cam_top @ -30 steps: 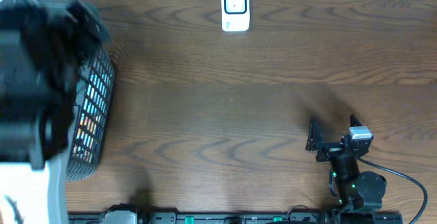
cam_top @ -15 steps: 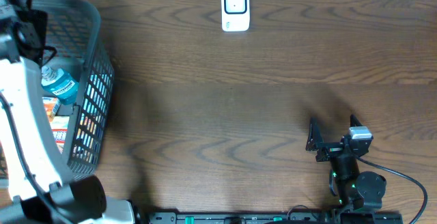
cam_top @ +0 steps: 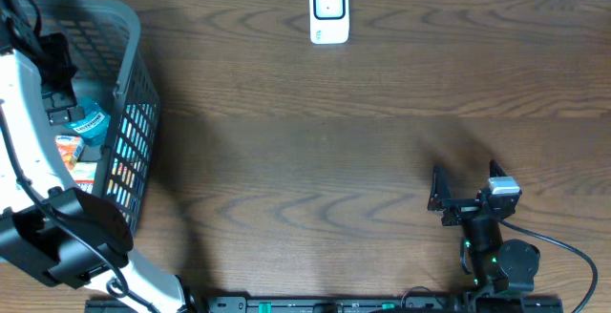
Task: Scan the item barcode
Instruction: 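Move the left gripper into the basket toward the teal mouthwash bottle, then grasp the teal mouthwash bottle cap with the left gripper and lift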
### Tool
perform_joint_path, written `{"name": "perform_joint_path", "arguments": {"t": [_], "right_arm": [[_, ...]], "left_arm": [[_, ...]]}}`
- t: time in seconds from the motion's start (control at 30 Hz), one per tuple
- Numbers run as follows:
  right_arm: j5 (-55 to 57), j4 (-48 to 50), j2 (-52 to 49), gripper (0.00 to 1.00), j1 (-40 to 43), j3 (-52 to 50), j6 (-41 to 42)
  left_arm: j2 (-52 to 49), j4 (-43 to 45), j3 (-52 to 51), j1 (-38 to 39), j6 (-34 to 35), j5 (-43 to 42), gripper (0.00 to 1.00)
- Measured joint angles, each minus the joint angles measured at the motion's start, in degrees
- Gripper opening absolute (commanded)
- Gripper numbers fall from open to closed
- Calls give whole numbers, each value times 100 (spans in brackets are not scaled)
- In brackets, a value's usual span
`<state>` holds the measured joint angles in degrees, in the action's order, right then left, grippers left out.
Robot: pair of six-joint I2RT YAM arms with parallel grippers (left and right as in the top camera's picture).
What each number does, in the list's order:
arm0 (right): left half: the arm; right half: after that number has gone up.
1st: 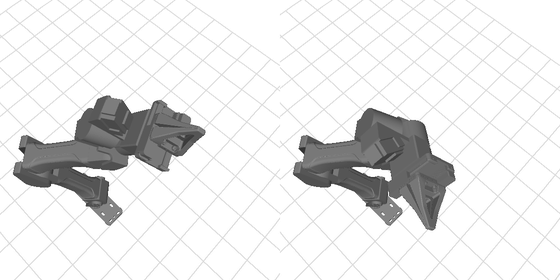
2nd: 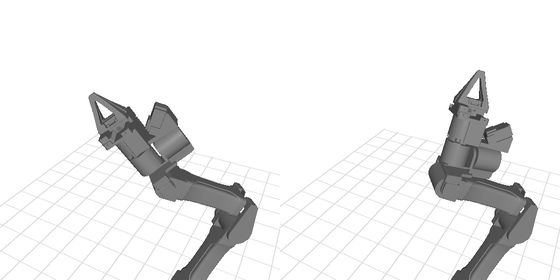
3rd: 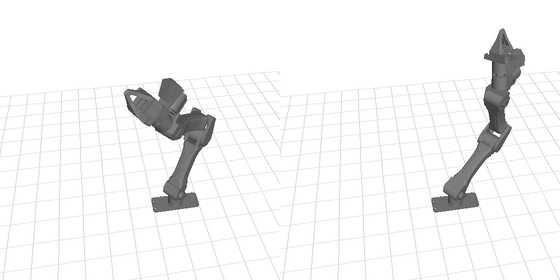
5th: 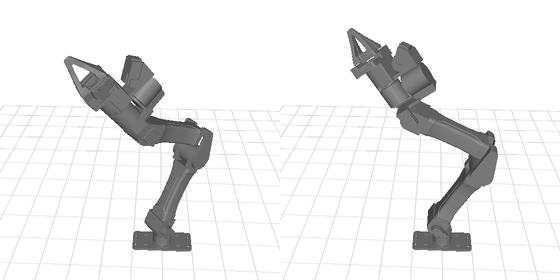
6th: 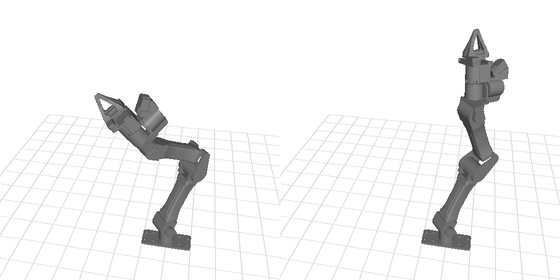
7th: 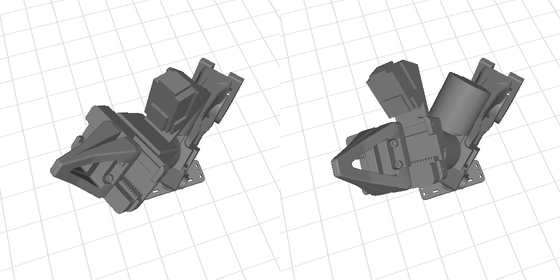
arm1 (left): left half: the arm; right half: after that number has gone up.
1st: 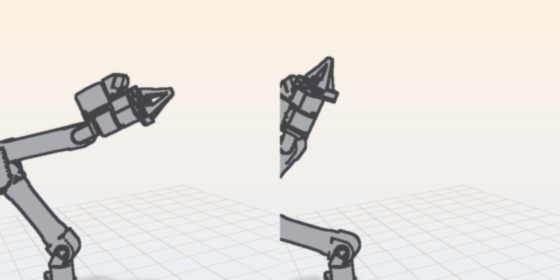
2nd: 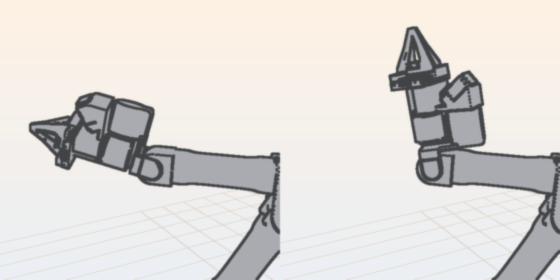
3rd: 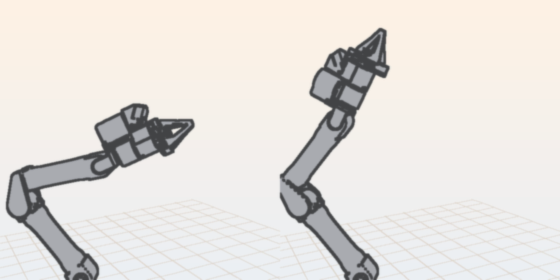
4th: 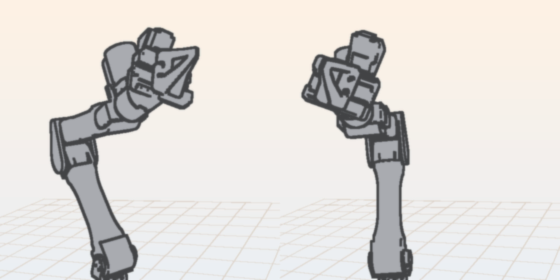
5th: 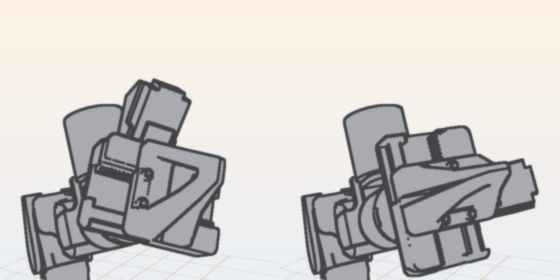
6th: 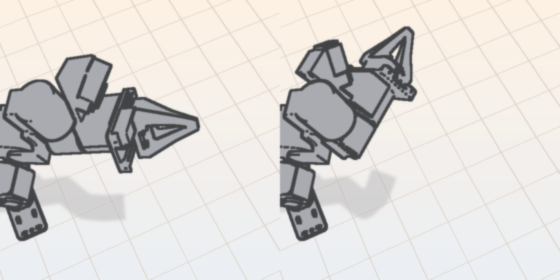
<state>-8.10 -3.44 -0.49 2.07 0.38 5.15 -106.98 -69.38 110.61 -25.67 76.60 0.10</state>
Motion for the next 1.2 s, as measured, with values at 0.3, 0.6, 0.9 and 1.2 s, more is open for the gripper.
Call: {"name": "perform_joint_path", "arguments": {"t": [0.3,0.6,0.9,1.2], "right_arm": [[0,0,0,99,0,0,0],[0,2,0,99,0,0,0],[0,0,0,99,0,0,0],[0,2,0,99,0,0,0]], "left_arm": [[-754,35,0,0,208,-28,100],[-1115,15,-4,2,74,26,32],[-1056,37,-7,0,-601,133,24],[-396,-133,-4,0,-929,568,92]]}}
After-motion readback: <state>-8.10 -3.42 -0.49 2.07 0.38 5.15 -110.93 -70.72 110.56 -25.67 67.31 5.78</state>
